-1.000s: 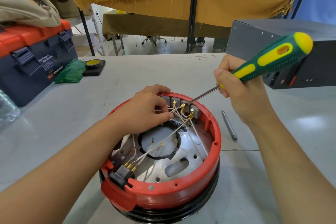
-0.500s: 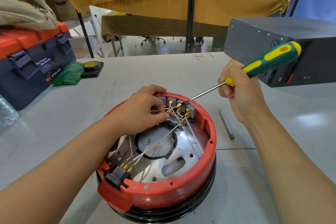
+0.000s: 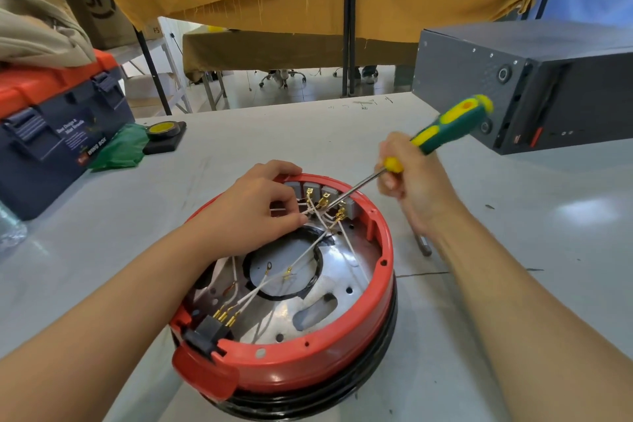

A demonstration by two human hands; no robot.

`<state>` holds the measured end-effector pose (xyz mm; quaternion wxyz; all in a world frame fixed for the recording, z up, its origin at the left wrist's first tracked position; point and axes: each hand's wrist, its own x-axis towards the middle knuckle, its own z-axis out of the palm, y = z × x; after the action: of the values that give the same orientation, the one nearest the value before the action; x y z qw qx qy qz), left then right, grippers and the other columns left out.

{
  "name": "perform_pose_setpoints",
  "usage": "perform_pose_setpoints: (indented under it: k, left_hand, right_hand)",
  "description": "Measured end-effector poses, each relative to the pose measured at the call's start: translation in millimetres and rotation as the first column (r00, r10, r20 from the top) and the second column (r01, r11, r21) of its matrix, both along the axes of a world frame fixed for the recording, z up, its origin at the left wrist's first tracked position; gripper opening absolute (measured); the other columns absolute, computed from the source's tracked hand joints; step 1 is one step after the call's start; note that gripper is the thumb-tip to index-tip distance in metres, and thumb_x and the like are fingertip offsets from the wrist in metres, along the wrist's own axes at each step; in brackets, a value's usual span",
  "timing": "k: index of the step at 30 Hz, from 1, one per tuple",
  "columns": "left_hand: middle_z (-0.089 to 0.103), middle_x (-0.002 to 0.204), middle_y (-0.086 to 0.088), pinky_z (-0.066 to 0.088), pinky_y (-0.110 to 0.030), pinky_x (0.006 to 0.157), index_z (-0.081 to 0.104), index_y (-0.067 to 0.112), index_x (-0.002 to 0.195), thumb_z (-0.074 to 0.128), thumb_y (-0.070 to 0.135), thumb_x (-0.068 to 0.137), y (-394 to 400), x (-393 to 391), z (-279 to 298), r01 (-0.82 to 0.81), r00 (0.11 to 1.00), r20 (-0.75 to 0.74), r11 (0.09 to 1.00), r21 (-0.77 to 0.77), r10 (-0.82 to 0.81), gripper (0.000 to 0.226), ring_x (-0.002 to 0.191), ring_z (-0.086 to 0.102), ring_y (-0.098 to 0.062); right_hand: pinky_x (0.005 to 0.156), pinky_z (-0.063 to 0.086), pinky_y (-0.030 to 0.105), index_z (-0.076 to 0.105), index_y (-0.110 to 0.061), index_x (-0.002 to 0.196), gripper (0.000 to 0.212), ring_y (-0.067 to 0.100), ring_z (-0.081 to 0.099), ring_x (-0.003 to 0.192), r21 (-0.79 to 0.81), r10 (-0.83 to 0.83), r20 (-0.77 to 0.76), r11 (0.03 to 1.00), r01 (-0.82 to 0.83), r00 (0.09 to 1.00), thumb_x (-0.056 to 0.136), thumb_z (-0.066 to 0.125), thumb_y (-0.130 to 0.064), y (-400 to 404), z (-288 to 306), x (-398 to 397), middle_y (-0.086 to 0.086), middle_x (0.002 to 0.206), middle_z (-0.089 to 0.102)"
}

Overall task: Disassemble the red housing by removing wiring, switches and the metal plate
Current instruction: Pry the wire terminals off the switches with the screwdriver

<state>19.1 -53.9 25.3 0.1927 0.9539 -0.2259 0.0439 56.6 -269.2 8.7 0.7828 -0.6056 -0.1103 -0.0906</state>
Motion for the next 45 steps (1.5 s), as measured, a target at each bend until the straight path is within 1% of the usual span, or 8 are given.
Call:
perform_pose_setpoints:
  k: [3, 13, 19, 23, 28, 35, 40, 45]
  left_hand:
    - [0.042, 0.138, 0.012, 0.027, -0.021, 0.098, 0.066, 0.022, 0.068, 0.066, 0.034, 0.085, 0.4, -0.2, -0.1, -0.005, 1.000, -0.001, 1.000, -0.021, 0.005, 0.020, 0.124, 0.038, -0.006]
    - [0.043, 0.138, 0.010, 0.029, -0.021, 0.097, 0.067, 0.020, 0.069, 0.066, 0.030, 0.085, 0.7, -0.5, 2.6, -0.010, 1.000, -0.023, 0.998, -0.058, 0.008, 0.019, 0.123, 0.040, -0.006]
    - [0.047, 0.132, 0.009, 0.029, -0.022, 0.091, 0.068, 0.020, 0.069, 0.067, 0.030, 0.084, 0.9, -2.7, 5.8, -0.028, 0.999, 0.019, 0.990, -0.141, 0.031, 0.018, 0.119, 0.042, -0.006]
    - [0.055, 0.108, 0.008, 0.038, -0.022, 0.085, 0.068, 0.023, 0.068, 0.069, 0.028, 0.083, 1.6, -3.2, 9.5, -0.063, 0.994, 0.065, 0.962, -0.264, 0.083, 0.015, 0.101, 0.051, -0.008]
    - [0.069, 0.070, 0.005, 0.046, -0.016, 0.063, 0.073, 0.023, 0.073, 0.068, 0.031, 0.083, 5.6, -2.1, 15.5, -0.165, 0.979, 0.045, 0.909, -0.383, 0.197, 0.014, 0.067, 0.060, -0.006]
    - [0.068, 0.058, 0.002, 0.044, -0.011, 0.050, 0.071, 0.021, 0.075, 0.072, 0.015, 0.081, 53.9, -4.6, 21.3, -0.326, 0.937, -0.085, 0.757, -0.567, 0.340, 0.008, 0.049, 0.056, -0.003]
    - [0.068, 0.061, -0.002, 0.050, -0.029, 0.063, 0.068, 0.018, 0.082, 0.073, 0.017, 0.081, 104.8, -13.6, 2.3, -0.528, 0.840, -0.131, 0.735, -0.426, 0.527, 0.005, 0.057, 0.061, -0.013]
    - [0.065, 0.060, 0.000, 0.045, -0.024, 0.058, 0.066, 0.018, 0.078, 0.073, 0.018, 0.079, 125.3, -25.4, -21.7, -0.590, 0.807, -0.136, 0.790, -0.168, 0.574, 0.007, 0.058, 0.060, -0.012]
  right_hand:
    - [0.040, 0.026, 0.014, 0.040, -0.021, 0.050, 0.032, 0.006, 0.031, 0.038, -0.151, 0.032, 0.044, 0.988, -0.025, 0.999, 0.078, 0.052, -0.010, 17.2, -1.8, -1.2, -0.008, 0.045, 0.038]
    - [0.040, 0.020, 0.019, 0.046, -0.021, 0.047, 0.036, 0.010, 0.022, 0.037, 0.250, -0.091, -0.015, 0.964, 0.092, 0.996, 0.081, 0.050, -0.014, -12.8, 9.9, -2.3, -0.003, 0.041, 0.033]
    - [0.054, 0.048, 0.021, 0.061, -0.015, 0.080, 0.021, 0.007, 0.053, 0.056, 0.042, -0.149, 0.033, 0.988, 0.147, 0.988, 0.094, 0.058, -0.029, 3.3, 5.0, -8.1, -0.005, 0.057, 0.056]
    - [0.066, 0.056, 0.026, 0.062, -0.013, 0.085, 0.013, 0.008, 0.056, 0.059, -0.032, -0.106, 0.062, 0.994, 0.108, 0.992, 0.093, 0.059, -0.022, 13.6, 0.6, -11.2, -0.006, 0.062, 0.059]
    - [0.062, 0.052, 0.015, 0.062, -0.017, 0.084, 0.011, 0.002, 0.063, 0.061, -0.235, -0.066, 0.127, 0.967, 0.095, 0.990, 0.092, 0.062, -0.025, 22.6, -5.3, -15.6, -0.011, 0.062, 0.063]
    - [0.056, 0.047, 0.008, 0.061, -0.019, 0.081, 0.012, -0.004, 0.063, 0.060, -0.314, -0.058, 0.222, 0.941, 0.128, 0.973, 0.092, 0.060, -0.023, 22.6, -5.8, -16.5, -0.013, 0.062, 0.064]
    - [0.056, 0.047, 0.007, 0.061, -0.022, 0.080, 0.013, -0.005, 0.062, 0.061, -0.326, -0.057, 0.250, 0.935, 0.140, 0.967, 0.093, 0.059, -0.023, 23.5, -6.3, -14.5, -0.015, 0.063, 0.065]
    - [0.061, 0.049, 0.009, 0.061, -0.026, 0.080, 0.013, -0.003, 0.064, 0.064, -0.351, -0.056, 0.287, 0.923, 0.160, 0.956, 0.093, 0.059, -0.025, 22.7, -7.6, -12.6, -0.015, 0.066, 0.066]
